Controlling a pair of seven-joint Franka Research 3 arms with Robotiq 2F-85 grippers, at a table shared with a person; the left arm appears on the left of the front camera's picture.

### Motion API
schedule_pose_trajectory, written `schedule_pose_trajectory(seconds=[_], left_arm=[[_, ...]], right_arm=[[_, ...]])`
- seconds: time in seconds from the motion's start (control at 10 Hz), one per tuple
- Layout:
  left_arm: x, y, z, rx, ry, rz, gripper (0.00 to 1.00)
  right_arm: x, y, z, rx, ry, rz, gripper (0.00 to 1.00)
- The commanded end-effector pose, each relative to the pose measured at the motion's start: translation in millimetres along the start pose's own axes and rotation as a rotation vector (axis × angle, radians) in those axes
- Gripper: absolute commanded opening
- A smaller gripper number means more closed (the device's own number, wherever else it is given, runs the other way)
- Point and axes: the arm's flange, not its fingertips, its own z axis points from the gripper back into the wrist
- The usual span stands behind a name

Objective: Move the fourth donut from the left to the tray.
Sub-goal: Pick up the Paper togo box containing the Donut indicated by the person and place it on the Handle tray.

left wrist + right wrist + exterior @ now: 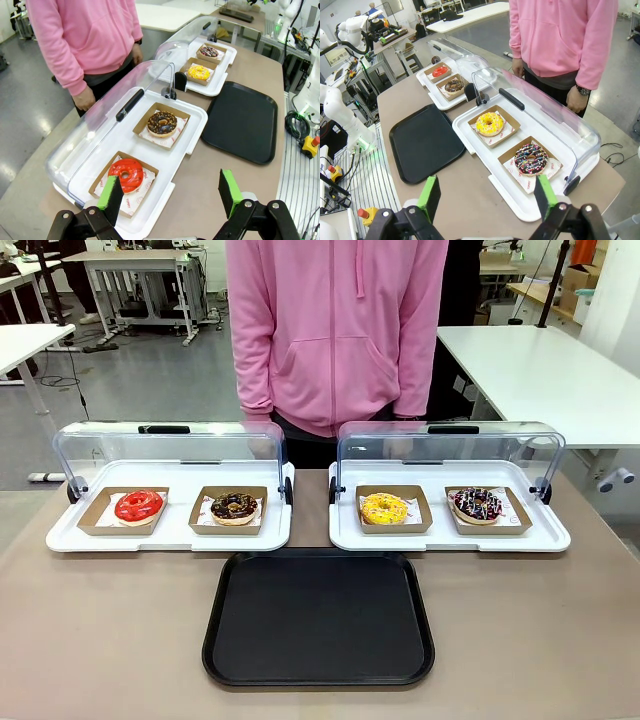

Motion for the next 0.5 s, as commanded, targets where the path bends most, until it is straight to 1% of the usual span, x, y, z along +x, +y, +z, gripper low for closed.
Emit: schedule_pose_trajectory(seconds=[0.0, 0.4], left_arm=[[2.1, 0.9, -0.1, -0.003, -0.019, -0.004, 1.00], [2.1, 0.9, -0.1, -0.003, -0.019, -0.004, 1.00]], right_arm=[[3.5, -2.8, -0.6, 0.002, -0.028, 0.023, 1.00], [3.5, -2.8, -0.6, 0.002, -0.028, 0.023, 1.00]])
